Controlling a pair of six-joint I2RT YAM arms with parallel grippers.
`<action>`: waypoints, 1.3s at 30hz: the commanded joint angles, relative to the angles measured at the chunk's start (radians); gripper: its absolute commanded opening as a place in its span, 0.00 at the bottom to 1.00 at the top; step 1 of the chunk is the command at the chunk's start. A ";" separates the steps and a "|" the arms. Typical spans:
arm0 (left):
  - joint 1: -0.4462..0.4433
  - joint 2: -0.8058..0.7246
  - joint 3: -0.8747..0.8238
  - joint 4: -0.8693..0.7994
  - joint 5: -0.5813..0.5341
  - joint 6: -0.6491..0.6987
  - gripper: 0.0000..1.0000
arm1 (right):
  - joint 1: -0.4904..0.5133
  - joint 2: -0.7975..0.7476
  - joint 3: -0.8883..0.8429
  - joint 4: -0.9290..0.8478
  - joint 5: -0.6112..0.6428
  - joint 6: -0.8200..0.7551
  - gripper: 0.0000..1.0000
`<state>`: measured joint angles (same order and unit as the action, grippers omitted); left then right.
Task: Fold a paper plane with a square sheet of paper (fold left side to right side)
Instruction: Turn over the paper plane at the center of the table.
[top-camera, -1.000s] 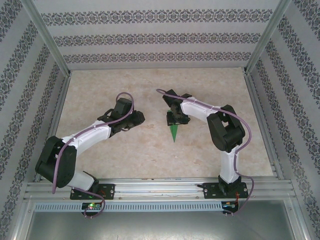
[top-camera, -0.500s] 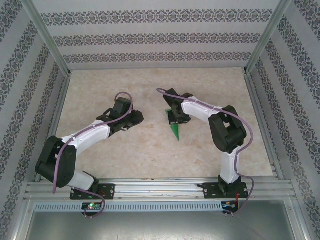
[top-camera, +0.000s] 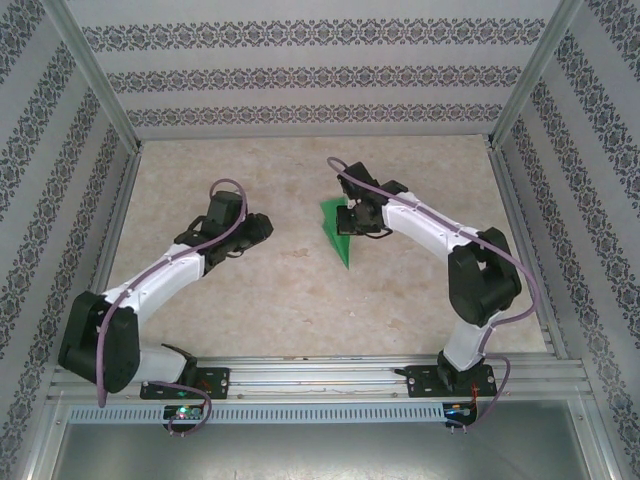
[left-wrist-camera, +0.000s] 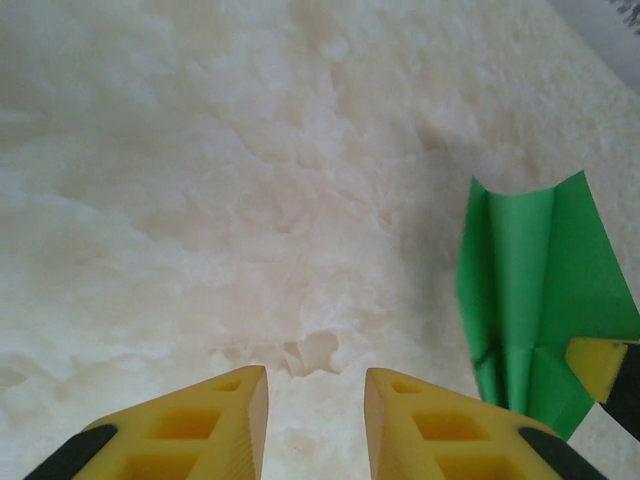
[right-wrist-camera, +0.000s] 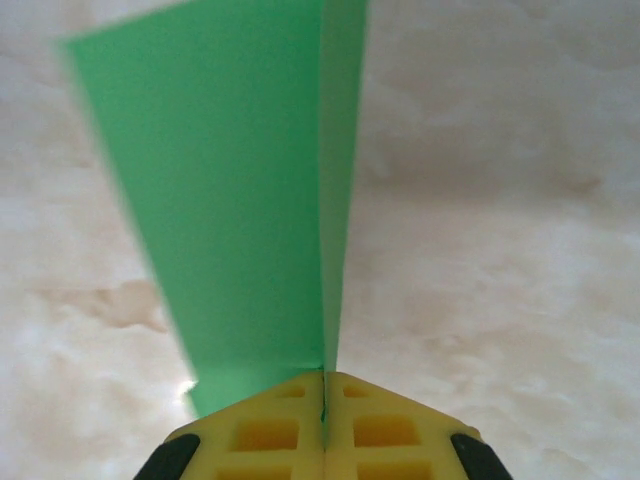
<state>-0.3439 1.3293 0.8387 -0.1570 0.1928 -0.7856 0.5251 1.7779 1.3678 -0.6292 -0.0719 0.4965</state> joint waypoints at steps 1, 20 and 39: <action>0.029 -0.063 -0.025 -0.052 -0.044 0.038 0.34 | -0.016 -0.016 -0.052 0.164 -0.235 0.076 0.00; 0.116 -0.221 -0.110 -0.090 -0.065 0.053 0.47 | 0.012 0.205 -0.240 0.694 -0.431 0.324 0.00; 0.119 -0.073 -0.086 0.007 0.116 0.019 0.46 | -0.008 0.053 -0.237 0.416 -0.275 0.163 0.38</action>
<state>-0.2398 1.2362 0.7311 -0.1993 0.2531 -0.7521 0.5255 1.8858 1.0988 -0.0978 -0.4072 0.7300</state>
